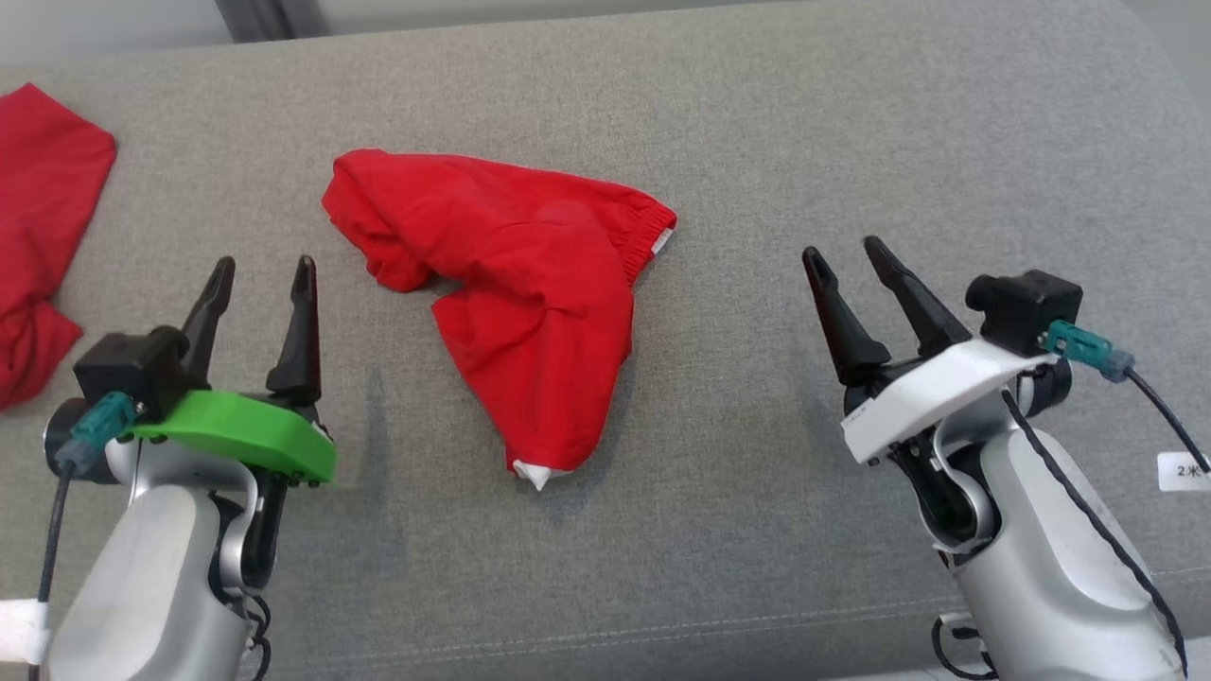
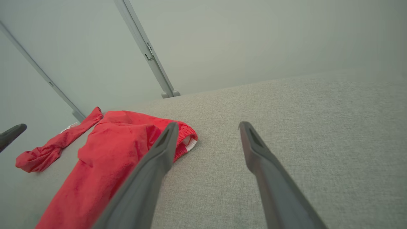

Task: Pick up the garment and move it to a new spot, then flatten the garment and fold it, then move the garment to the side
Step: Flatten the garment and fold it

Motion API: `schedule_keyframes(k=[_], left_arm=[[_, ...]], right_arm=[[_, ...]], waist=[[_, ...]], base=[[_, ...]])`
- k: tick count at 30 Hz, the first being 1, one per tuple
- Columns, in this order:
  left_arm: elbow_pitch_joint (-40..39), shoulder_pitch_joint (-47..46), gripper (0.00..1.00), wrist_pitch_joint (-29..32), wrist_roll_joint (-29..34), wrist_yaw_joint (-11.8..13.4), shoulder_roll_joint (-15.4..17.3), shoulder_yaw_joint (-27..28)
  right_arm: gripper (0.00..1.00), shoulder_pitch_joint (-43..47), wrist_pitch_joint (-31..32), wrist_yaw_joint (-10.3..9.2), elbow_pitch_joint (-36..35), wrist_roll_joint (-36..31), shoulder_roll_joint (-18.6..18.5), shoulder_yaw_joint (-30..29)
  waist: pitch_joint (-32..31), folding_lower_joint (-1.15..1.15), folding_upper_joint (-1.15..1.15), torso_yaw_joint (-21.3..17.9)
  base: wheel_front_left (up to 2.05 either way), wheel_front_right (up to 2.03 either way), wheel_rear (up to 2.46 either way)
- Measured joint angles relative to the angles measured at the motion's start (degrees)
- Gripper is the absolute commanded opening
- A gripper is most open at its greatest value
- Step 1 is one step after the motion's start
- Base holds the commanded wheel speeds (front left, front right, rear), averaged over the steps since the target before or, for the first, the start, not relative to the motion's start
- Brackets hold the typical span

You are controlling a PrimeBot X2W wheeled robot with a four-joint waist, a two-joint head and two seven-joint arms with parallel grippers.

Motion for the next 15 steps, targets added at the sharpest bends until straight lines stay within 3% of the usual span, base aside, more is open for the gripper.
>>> schedule_keyframes(k=[6, 15], left_arm=[[-1.24, -4.36, 1.00, 1.67, -0.04, -1.10, 1.52, 0.26], [-1.78, -8.26, 1.00, 1.71, -0.05, -2.98, 0.86, -0.57]], right_arm=[[1.00, -5.28, 3.97, 0.00, 3.26, 4.38, 0.71, 1.56], [1.00, -12.90, 11.10, 0.00, 8.82, 11.54, 0.70, 2.81]], waist=[[4.04, 0.00, 0.00, 0.84], [9.81, 0.00, 0.00, 2.74]], base=[[0.00, 0.00, 0.00], [0.00, 0.00, 0.00]])
